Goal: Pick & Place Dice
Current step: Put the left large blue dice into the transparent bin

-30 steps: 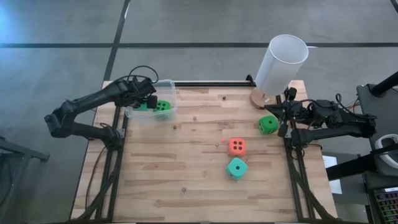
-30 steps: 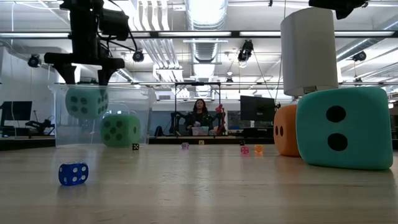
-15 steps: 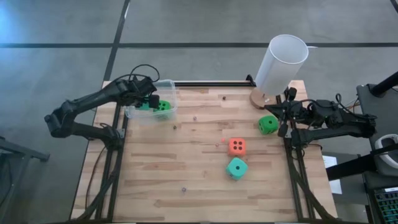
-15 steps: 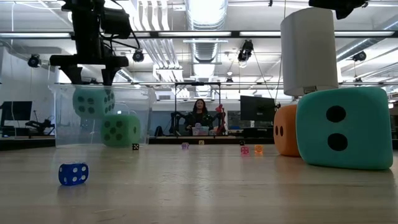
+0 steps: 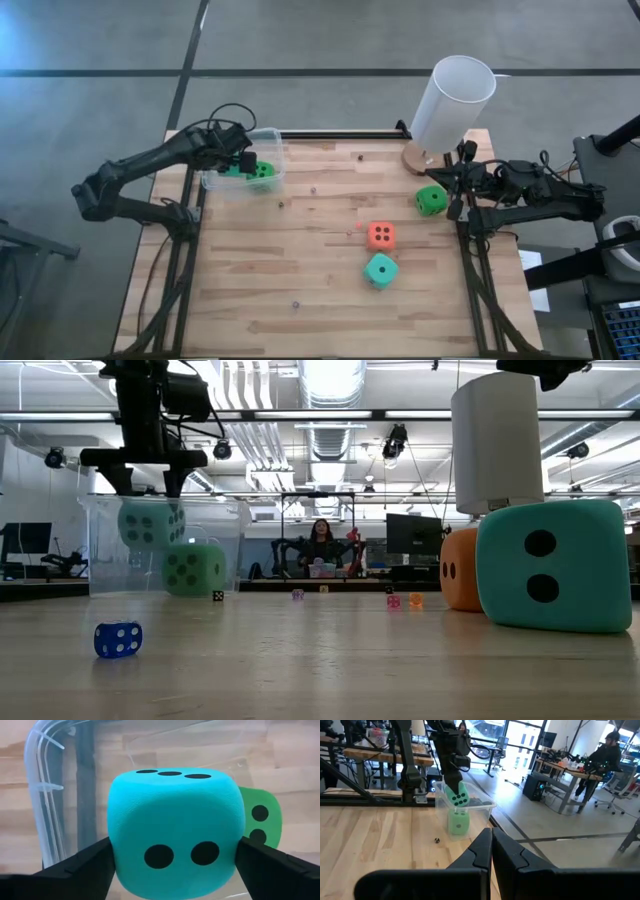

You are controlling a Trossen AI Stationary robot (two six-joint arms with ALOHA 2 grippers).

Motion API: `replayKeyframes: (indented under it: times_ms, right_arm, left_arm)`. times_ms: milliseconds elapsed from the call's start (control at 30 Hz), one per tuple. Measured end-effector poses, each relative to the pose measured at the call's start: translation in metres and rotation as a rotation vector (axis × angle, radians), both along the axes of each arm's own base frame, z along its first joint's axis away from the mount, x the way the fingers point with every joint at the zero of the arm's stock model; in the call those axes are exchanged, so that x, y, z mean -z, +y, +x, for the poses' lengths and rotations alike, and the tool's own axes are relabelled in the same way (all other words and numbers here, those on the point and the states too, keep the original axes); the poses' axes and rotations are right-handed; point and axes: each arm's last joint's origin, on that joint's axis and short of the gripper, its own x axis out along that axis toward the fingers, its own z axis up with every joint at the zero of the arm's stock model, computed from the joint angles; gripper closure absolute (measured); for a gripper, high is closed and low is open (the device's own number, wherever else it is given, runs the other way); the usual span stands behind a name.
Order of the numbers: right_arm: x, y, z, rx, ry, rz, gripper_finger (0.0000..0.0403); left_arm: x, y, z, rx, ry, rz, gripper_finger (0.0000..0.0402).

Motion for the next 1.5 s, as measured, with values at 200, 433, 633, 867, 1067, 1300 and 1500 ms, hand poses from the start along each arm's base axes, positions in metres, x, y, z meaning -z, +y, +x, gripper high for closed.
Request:
replayKeyframes:
  times_ms: [200,433,633,867,1067,1300,1500]
  right_arm:
    - [0.0001,0.0000,0.0000,0.000,0.000,0.000,0.0394]
    - [0.0002,0.0000,0.0000,0.000,0.000,0.002,0.0394]
    - [0.0002,0.0000,0.0000,0.000,0.000,0.002,0.0394]
    - [0.0001,0.0000,0.0000,0.000,0.001,0.000,0.0394]
    - [0.0002,0.0000,0.0000,0.000,0.001,0.000,0.0394]
    - [0.0001,0.0000,0.0000,0.001,0.000,0.002,0.0394]
    - [0.0001,0.0000,0.0000,0.001,0.000,0.002,0.0394]
  left_arm:
    - [0.0000,0.0000,-0.0002,0.001,0.002,0.001,0.0030]
    - [0.0001,-0.0006,-0.0011,0.004,0.014,-0.002,0.0015]
    - [0.0003,-0.0011,-0.0020,-0.021,0.013,-0.006,0.0016]
    - [0.0001,-0.0010,-0.0020,-0.021,0.011,-0.004,0.0011]
    - [0.0000,-0.0008,-0.0022,-0.033,0.013,0.005,0.0016]
    - [0.0010,-0.0034,-0.0022,-0.018,-0.014,-0.067,0.0004]
    - [0.0011,-0.0040,-0.0022,0.019,-0.013,-0.089,0.0003]
